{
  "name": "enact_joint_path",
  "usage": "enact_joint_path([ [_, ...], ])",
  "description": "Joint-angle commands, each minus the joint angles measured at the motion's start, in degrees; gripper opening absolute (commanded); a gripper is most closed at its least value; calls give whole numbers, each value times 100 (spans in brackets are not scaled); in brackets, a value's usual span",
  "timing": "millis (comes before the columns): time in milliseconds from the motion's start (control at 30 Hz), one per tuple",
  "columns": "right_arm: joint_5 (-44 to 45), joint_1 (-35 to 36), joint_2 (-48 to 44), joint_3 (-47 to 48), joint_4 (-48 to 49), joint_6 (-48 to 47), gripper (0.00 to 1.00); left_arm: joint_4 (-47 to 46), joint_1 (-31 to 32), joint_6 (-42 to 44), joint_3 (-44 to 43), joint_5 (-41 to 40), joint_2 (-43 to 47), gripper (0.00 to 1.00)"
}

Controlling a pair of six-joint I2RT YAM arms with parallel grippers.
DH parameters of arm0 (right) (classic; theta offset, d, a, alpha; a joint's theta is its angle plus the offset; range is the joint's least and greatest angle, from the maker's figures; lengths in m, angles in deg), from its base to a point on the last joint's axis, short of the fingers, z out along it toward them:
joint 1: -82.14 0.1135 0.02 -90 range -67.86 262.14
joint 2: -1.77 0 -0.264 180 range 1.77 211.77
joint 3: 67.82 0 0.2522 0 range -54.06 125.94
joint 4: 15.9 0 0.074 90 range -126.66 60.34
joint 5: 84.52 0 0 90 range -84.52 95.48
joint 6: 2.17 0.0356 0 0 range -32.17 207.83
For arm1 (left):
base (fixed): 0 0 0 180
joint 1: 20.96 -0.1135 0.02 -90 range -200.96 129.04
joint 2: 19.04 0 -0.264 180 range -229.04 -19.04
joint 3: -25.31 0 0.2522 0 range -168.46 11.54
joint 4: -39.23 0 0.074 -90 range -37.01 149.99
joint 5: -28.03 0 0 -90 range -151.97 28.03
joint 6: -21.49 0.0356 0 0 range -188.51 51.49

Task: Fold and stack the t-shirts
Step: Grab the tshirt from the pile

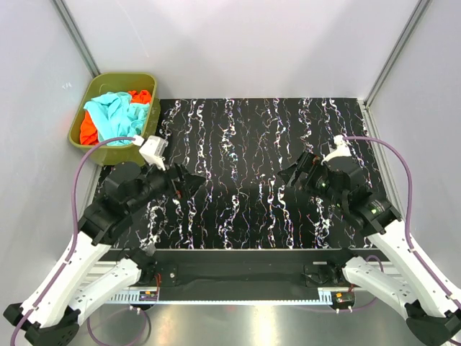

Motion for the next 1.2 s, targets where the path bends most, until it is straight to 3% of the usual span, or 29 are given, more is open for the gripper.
enact_joint_path([
  [0,191,14,-192,-20,265,8,100,-119,19,-78,-179,-200,112,99],
  [267,41,23,-201,-143,379,78,100,215,19,361,-837,-1456,-300,99],
  [400,-81,23,-411,-187,414,-36,100,609,-78,485,-1654,-3063,-1082,97],
  [467,-161,23,-657,-345,660,-176,100,891,-507,485,-2372,-3058,-1679,94],
  [667,-477,14,-922,-600,1108,-81,100,936,-2282,442,-3202,-2892,-3129,83],
  [700,-529,23,-939,-635,1170,-63,100,892,-2536,372,-3229,-2491,-3305,72],
  [800,-915,23,-948,-635,1311,-18,100,690,-3512,91,-3413,-1865,-4070,58],
  [967,-1049,23,-1018,-626,1522,-159,100,505,-3927,-182,-4027,-2056,-5353,62],
  [1167,-917,23,-1080,-758,1583,-291,100,153,-4147,-165,-4477,-1617,-6250,64],
])
